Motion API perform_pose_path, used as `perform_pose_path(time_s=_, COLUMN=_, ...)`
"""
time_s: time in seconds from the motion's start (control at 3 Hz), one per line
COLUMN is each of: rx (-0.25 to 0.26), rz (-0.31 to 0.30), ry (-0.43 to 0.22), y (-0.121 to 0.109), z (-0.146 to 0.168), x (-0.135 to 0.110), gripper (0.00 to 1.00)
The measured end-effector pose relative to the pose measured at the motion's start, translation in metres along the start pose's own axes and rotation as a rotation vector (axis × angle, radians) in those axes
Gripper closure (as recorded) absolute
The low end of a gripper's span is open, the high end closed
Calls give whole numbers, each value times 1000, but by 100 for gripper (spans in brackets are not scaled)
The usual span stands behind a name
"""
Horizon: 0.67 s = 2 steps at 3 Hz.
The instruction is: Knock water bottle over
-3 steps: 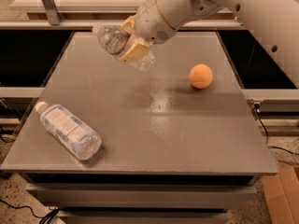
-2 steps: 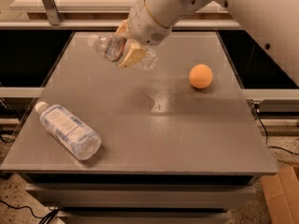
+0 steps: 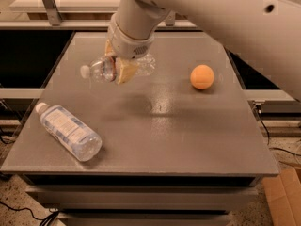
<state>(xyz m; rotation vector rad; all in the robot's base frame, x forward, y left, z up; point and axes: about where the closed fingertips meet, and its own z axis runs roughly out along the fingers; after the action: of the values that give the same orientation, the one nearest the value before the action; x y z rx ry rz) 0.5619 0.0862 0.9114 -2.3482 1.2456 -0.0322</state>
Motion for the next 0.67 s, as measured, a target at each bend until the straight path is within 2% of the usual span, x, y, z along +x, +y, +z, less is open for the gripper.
perform_pose_path(time_s=0.33, rx=-53, rz=-64, ry=100, y=11, z=19, x=-6, gripper=100)
perform_pose_path(time_s=0.67, rx=-112, rz=-115, ry=152, y=19, z=38, x=-11, gripper=100)
